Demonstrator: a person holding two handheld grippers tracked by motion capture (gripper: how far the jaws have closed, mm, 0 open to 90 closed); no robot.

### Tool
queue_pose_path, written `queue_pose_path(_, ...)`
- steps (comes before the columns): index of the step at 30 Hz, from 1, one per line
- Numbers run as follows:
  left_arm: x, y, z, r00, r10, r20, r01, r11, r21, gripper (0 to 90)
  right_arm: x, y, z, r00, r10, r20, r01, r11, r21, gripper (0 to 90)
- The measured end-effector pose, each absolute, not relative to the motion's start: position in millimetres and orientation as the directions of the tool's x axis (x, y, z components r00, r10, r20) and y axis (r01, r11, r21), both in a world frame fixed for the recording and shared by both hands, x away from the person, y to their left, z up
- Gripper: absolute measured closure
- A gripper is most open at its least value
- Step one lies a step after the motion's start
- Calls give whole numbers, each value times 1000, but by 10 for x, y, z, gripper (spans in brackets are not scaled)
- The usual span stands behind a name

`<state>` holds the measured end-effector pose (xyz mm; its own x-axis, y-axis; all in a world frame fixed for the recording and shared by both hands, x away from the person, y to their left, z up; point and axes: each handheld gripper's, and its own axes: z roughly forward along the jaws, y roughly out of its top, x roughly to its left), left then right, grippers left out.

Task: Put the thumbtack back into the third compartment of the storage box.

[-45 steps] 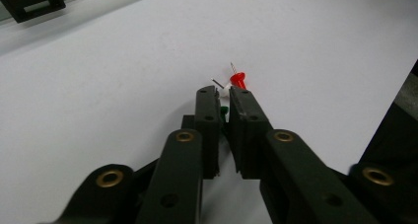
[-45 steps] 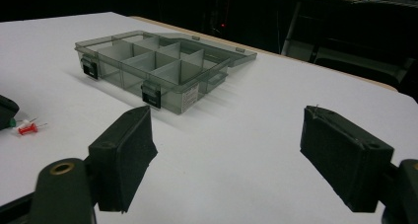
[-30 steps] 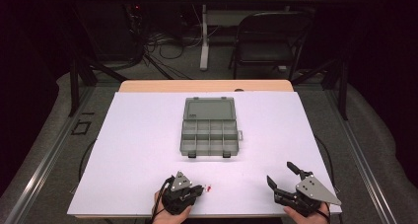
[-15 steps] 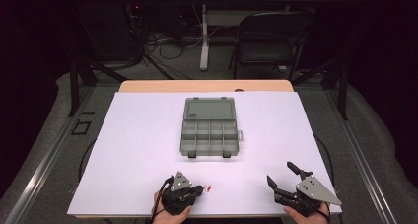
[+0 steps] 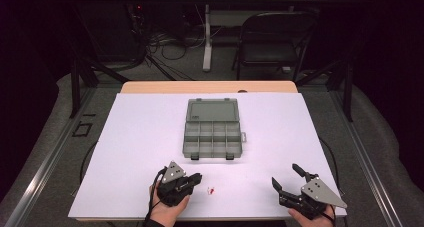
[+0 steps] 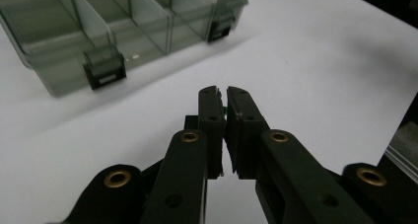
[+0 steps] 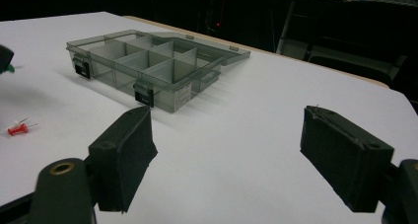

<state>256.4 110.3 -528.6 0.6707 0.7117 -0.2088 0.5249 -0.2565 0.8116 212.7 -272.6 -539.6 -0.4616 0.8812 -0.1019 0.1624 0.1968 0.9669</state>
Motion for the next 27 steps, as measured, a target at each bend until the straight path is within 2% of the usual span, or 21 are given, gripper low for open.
queue_pose_path(14, 2735, 1239, -4910, 654, 733, -187, 463, -192, 865, 858, 2131, -2726, -5400, -465, 880, -100, 162, 196, 967, 199)
queue_pose_path(27, 2909, 1188, -4664, 671, 720, -177, 439, -193, 878, 857, 2125, -2716, -5399, -467, 878, -99, 165, 197, 966, 199)
